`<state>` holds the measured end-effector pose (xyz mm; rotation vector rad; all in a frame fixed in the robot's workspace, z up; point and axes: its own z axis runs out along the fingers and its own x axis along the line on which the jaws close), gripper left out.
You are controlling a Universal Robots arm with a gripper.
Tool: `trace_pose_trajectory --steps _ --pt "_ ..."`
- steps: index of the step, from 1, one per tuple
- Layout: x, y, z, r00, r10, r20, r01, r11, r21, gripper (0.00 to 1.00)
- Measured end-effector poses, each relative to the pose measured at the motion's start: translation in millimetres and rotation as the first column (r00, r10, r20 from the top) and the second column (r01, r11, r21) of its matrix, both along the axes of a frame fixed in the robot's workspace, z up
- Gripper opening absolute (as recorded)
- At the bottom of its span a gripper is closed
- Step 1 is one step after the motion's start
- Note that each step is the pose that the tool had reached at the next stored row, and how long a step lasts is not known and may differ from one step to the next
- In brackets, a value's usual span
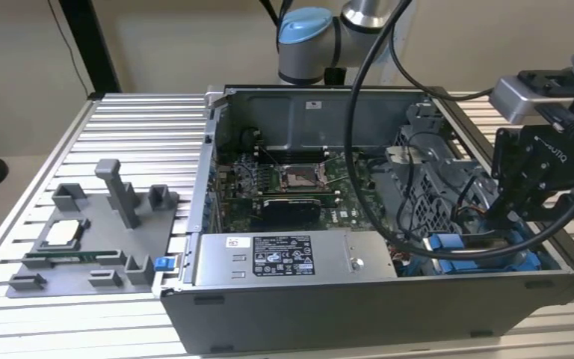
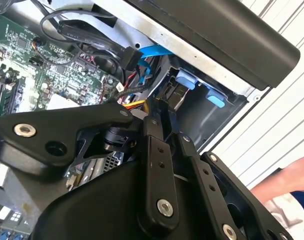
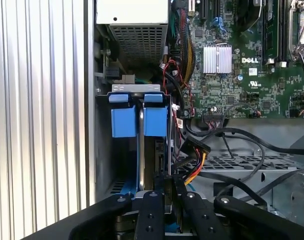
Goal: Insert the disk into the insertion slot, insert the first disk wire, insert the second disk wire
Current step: 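Insert the first disk wire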
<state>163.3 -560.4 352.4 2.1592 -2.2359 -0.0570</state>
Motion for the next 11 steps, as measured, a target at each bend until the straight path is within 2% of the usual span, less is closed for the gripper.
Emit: trace_pose_trajectory --steps 11 --pt "2.2 0.0 -6.2 1.0000 0.000 0.0000 0.000 1.0000 0.0001 0.00"
